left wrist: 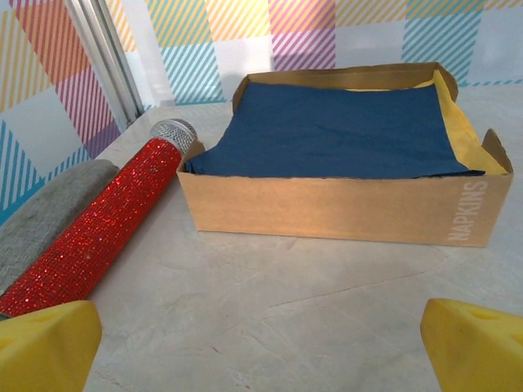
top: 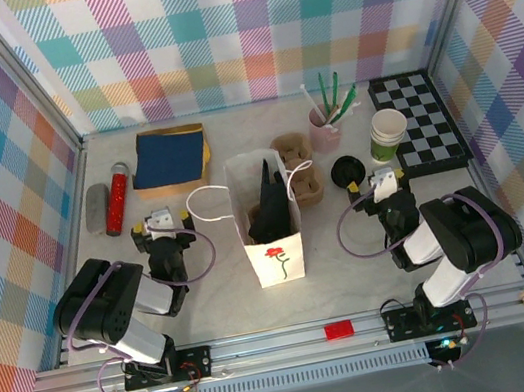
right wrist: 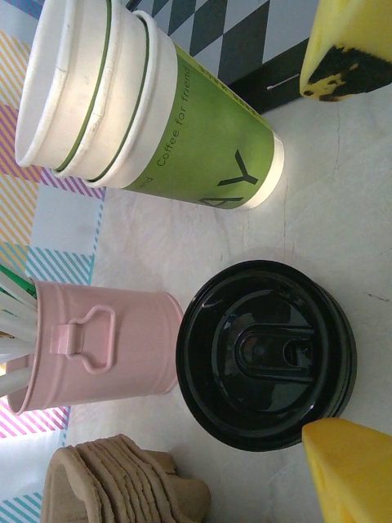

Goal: Pack the takeout coffee

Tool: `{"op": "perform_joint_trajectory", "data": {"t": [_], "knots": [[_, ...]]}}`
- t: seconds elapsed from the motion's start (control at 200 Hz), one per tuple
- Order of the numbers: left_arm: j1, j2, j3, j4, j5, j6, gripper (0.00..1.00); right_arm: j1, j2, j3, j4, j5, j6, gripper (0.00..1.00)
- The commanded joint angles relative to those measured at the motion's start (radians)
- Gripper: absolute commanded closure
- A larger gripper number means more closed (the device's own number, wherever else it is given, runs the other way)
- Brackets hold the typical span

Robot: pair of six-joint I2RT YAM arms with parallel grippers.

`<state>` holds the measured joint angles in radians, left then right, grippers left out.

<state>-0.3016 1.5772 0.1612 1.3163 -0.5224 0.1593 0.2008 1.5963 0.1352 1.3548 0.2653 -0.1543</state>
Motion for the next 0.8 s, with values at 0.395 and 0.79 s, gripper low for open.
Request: {"op": "perform_joint_trajectory", "data": {"t": [0.395,0.79], "knots": [[-0.007,0.008,0.018,0.032,0.064,0.043,0.0,-0.139,-0.06,0.251,-0.477,-0.098,0.172,0.01],[0.024,0.0,0.043,-0.023,0.106,0.021,0.0,-0.13,-0.062,0.23,-0.436,-0.108,0.148,0.01]]}}
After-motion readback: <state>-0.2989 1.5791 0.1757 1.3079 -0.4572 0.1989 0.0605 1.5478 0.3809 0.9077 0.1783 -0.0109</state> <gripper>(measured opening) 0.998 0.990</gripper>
